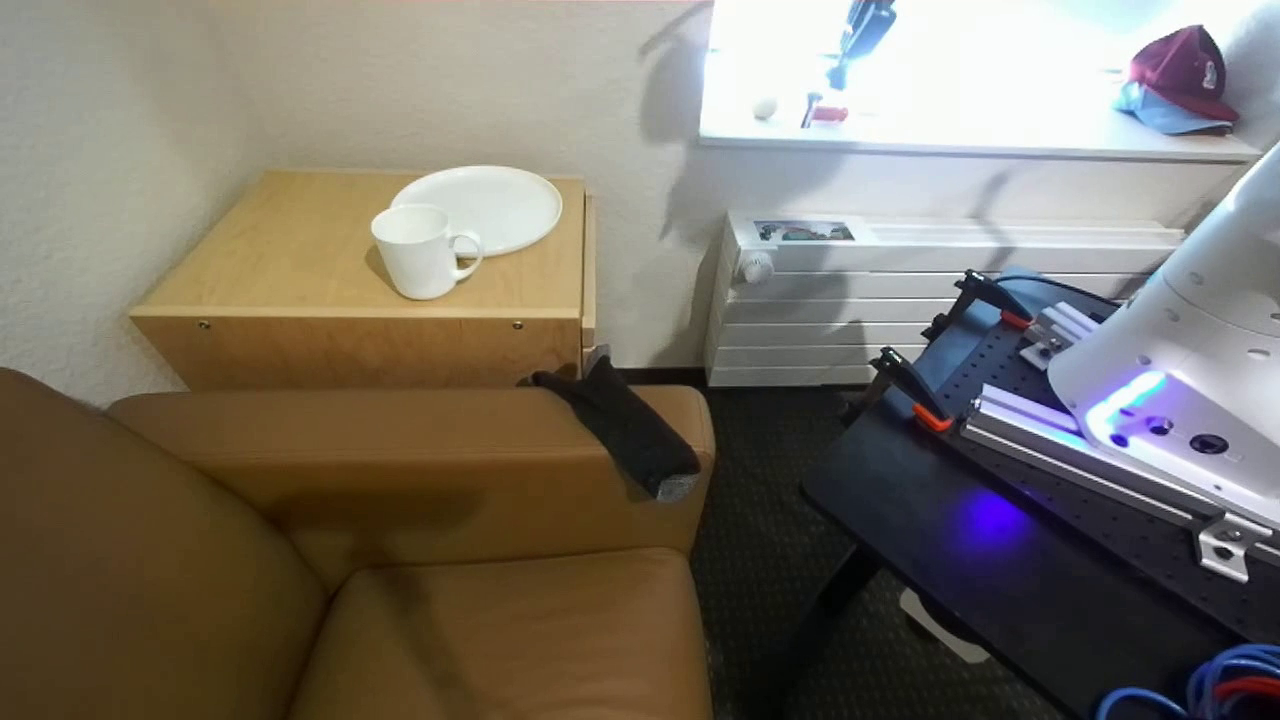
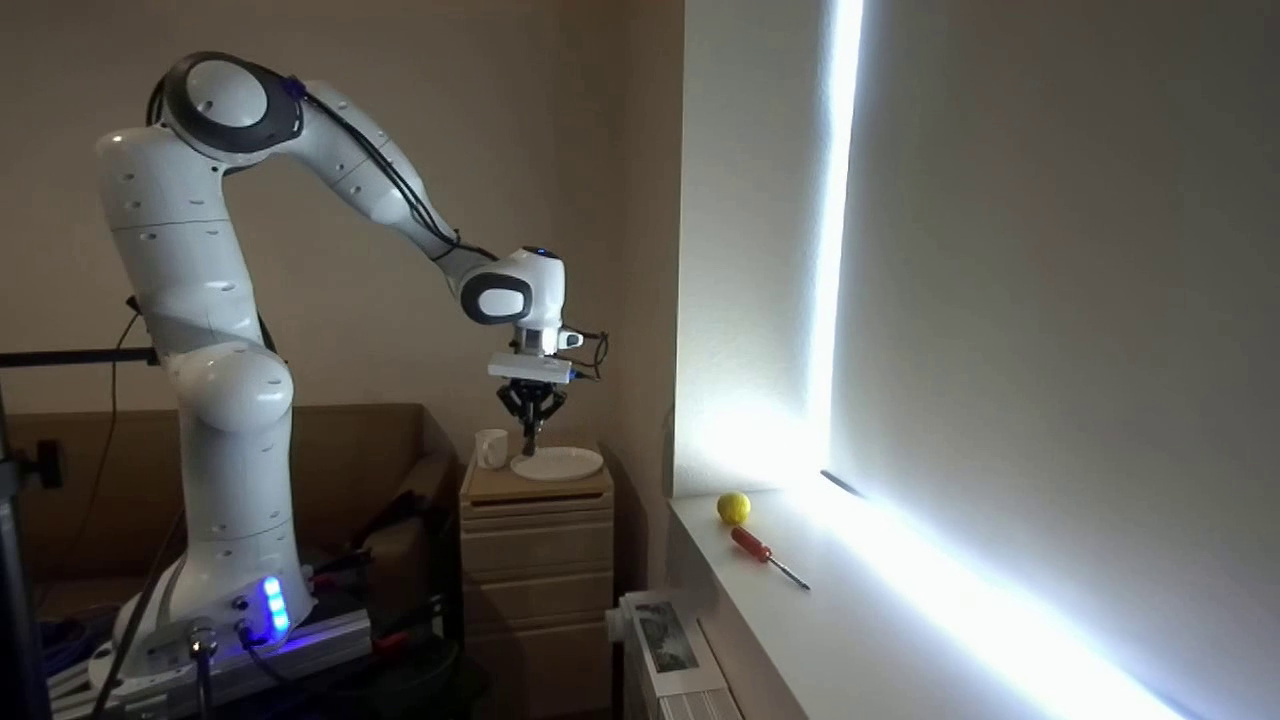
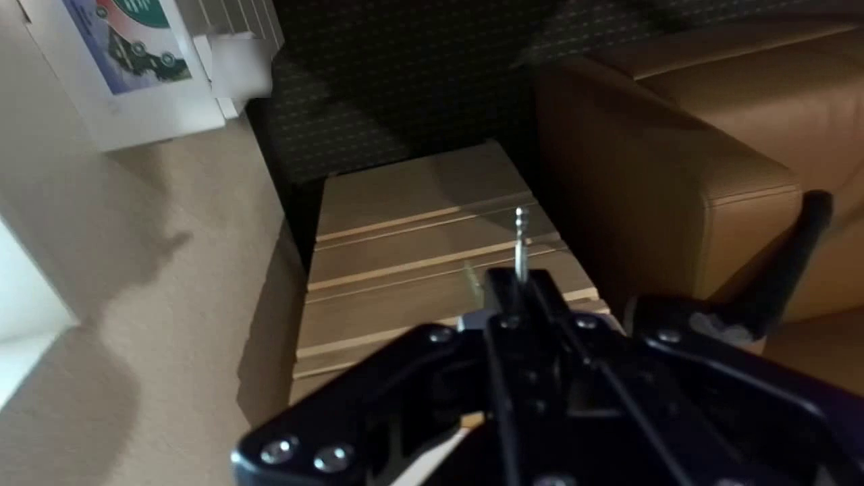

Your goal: Remove the keys from the nightstand and put them on the windowsill then place the keys back on the nightstand

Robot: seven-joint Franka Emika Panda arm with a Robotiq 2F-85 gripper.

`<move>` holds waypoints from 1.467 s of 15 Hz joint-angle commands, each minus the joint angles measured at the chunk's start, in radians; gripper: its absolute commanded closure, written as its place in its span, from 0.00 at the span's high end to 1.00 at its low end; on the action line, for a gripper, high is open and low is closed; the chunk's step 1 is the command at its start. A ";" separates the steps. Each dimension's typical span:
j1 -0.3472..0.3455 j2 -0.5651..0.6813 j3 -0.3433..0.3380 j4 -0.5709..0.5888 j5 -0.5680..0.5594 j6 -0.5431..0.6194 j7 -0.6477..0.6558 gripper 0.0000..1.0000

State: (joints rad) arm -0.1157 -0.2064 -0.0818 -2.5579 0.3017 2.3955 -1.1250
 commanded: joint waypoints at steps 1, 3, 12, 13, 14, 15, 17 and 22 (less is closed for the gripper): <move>0.059 -0.031 -0.032 -0.025 -0.012 0.006 0.004 0.07; 0.072 -0.066 -0.035 -0.046 -0.014 0.007 -0.005 0.07; 0.371 -0.041 0.087 -0.052 0.189 0.017 -0.082 0.02; 0.397 -0.025 0.113 -0.044 0.186 0.048 -0.077 0.02; 0.418 -0.008 0.129 -0.031 0.190 0.061 -0.076 0.02; 0.431 0.006 0.147 -0.020 0.184 0.094 -0.064 0.02; 0.428 -0.034 0.148 -0.044 0.171 0.069 -0.042 0.07; 0.414 0.067 0.165 -0.007 0.124 0.131 0.004 0.02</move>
State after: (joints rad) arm 0.3323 -0.2238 0.0715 -2.5860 0.4723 2.4843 -1.1601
